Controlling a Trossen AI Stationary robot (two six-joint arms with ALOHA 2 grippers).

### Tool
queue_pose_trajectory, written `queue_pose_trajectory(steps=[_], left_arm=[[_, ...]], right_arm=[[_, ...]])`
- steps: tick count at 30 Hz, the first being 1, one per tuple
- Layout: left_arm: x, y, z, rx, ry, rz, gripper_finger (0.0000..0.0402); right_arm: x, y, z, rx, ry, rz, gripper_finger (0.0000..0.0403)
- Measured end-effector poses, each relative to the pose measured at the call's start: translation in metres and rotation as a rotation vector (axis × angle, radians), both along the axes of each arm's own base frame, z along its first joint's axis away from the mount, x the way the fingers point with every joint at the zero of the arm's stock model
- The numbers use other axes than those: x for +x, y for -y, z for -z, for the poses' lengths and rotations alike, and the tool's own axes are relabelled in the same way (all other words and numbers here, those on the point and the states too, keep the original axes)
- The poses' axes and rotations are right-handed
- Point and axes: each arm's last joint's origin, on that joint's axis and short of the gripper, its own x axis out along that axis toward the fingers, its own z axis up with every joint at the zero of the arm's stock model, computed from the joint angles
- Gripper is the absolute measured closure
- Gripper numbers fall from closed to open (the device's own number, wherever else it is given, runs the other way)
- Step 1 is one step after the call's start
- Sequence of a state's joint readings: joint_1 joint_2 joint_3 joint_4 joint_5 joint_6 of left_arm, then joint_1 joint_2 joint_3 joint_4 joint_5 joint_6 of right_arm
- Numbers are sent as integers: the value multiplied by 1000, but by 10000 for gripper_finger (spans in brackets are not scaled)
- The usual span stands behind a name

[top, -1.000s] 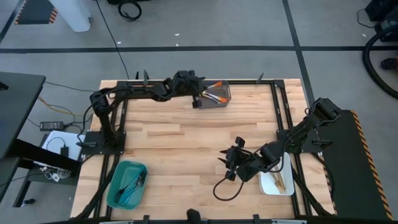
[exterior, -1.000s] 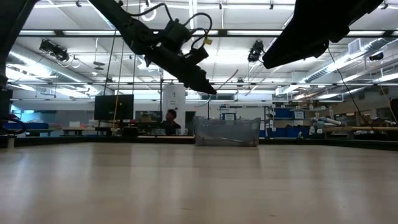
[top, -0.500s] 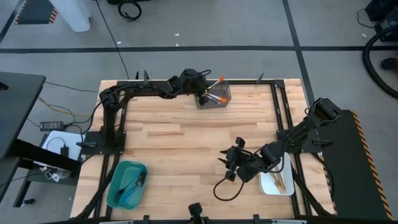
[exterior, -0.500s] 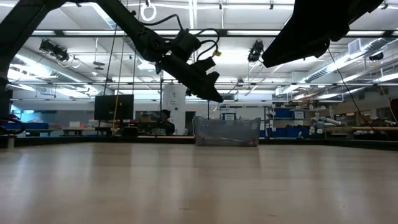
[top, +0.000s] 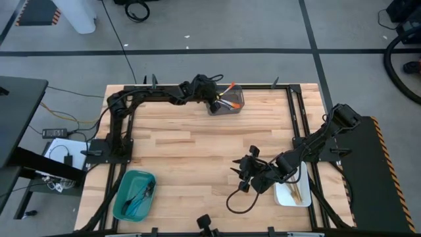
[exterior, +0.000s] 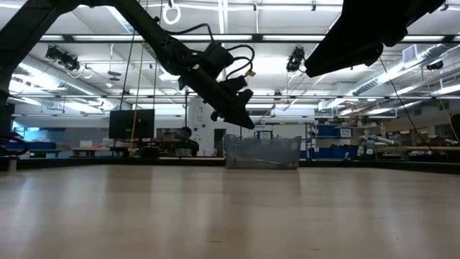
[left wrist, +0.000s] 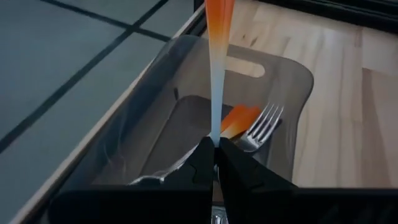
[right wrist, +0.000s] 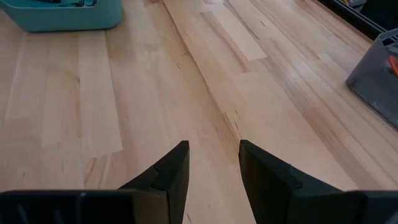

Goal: Sort silverware by color (type)
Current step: Put the orange fork into the black bin, then return to Home Position

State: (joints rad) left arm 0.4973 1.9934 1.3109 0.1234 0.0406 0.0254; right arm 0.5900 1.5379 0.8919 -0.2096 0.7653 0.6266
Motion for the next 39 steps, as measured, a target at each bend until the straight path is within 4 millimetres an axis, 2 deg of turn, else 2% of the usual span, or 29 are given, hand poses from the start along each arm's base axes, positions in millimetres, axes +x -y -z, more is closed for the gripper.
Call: queue_pose_trajectory(steps=[11, 23, 26, 34, 39], left_arm=[[-4, 4, 7, -62, -69, -8, 383], [-3, 6, 7, -153, -33, -31, 380], [-3, 6, 7, -155, -34, -31, 363], [-3, 7, 7, -153, -34, -30, 284], [-2, 9, 6, -135, -43, -10, 270]], right_arm=[[-1, -4, -1, 8, 8, -14, 257], [-1, -4, -1, 12, 8, -18, 257], [-2, -5, -1, 12, 8, -21, 257], [-2, -6, -1, 12, 8, -24, 257], [-2, -6, -1, 11, 6, -24, 257]])
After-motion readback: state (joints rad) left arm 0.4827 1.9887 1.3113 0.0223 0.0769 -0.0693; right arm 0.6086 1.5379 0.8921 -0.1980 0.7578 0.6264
